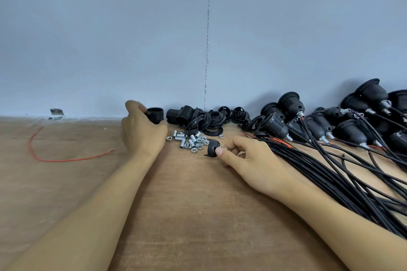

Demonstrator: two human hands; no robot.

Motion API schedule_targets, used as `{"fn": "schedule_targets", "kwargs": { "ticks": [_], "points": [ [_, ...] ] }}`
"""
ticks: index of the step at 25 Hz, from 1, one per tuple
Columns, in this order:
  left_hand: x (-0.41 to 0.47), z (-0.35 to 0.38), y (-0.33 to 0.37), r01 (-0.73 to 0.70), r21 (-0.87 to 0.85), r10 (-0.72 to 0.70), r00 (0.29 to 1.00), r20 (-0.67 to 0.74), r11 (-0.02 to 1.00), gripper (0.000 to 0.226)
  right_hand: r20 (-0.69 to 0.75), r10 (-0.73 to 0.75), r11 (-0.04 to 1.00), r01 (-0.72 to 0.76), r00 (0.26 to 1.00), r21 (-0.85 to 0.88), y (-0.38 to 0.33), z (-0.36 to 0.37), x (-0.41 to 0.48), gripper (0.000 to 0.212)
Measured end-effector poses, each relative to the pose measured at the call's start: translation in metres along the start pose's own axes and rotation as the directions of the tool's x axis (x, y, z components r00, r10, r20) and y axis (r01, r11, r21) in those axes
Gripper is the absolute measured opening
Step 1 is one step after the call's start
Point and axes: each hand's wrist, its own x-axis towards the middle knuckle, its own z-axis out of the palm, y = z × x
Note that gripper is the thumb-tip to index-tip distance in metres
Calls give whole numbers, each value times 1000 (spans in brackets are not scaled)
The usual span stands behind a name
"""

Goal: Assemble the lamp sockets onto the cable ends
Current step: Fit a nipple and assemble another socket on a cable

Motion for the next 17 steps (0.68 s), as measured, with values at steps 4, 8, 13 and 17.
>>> {"fn": "schedule_targets", "kwargs": {
  "ticks": [4,8,13,17],
  "points": [
    [-16,-6,25,-243,-118,241,970,-30,963,56,-18,25,998,-24,1000,58,1,0,1,18],
    [-53,-8,47,-421,-229,468,855,224,878,48,-106,61,985,-43,993,166,-1,-2,0,17],
    [-70,-13,52,-250,-401,394,856,334,881,44,-184,111,962,-59,977,266,-1,-5,0,15],
    [-82,-14,34,-117,-383,301,832,466,916,46,-184,125,958,-71,975,277,-2,-5,0,23]
  ]
}}
